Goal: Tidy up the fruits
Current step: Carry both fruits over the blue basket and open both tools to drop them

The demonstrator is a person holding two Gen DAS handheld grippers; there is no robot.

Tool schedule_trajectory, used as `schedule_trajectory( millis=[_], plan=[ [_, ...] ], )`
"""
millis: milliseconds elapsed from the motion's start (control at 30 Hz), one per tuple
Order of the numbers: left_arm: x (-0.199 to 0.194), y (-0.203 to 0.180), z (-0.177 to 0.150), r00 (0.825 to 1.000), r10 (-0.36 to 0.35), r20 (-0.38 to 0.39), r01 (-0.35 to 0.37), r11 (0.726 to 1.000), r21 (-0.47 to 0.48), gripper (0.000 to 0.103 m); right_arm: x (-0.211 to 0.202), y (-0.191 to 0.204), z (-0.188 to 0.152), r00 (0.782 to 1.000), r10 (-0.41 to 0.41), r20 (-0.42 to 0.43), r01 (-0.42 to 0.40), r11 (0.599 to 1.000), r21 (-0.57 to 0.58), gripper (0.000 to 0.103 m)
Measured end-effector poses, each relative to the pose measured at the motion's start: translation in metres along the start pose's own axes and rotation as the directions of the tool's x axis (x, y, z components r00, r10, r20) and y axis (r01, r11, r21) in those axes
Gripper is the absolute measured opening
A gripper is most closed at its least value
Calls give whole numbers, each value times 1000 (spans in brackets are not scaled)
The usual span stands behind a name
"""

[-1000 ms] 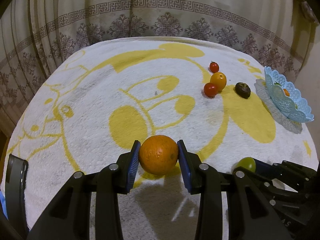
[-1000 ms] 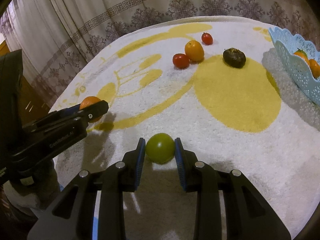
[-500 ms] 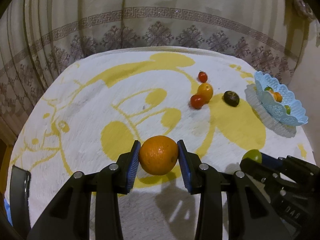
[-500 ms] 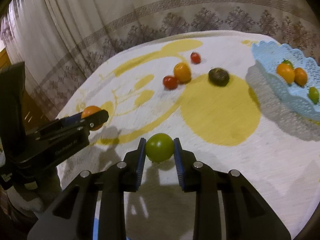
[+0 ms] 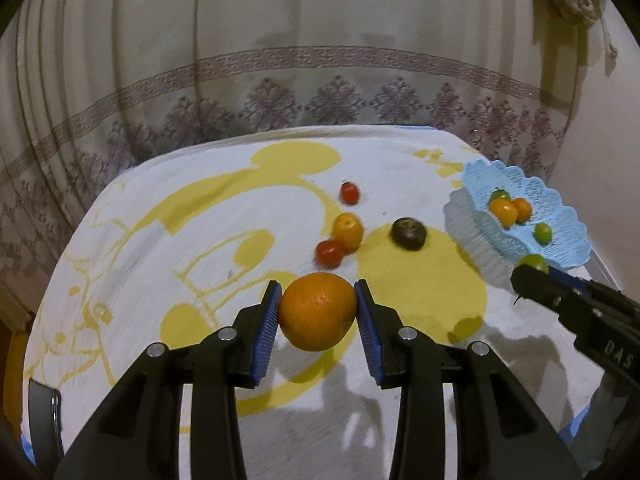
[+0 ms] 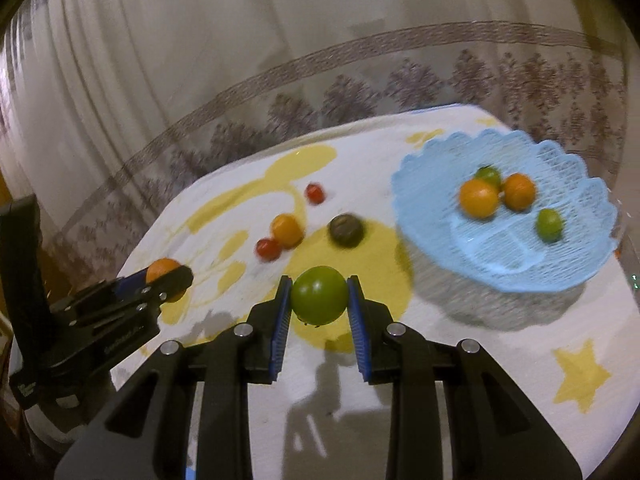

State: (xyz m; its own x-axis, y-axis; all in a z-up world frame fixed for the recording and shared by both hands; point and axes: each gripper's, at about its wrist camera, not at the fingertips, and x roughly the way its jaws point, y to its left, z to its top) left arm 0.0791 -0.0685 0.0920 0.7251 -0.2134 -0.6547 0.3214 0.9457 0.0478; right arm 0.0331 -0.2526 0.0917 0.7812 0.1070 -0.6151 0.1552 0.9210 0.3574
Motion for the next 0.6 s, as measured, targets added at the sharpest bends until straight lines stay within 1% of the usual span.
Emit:
schedule_trajectory(
  millis=[300,600],
  plan=[
    [5,-38,22,999,-36,22,34,998,61,38,-25,-44,18,995,-70,74,65,996,64,28],
    [11,-69,39,997,-69,38,65,992,112,38,-39,-73,29,987,-115,111,102,989,111,28]
  ],
)
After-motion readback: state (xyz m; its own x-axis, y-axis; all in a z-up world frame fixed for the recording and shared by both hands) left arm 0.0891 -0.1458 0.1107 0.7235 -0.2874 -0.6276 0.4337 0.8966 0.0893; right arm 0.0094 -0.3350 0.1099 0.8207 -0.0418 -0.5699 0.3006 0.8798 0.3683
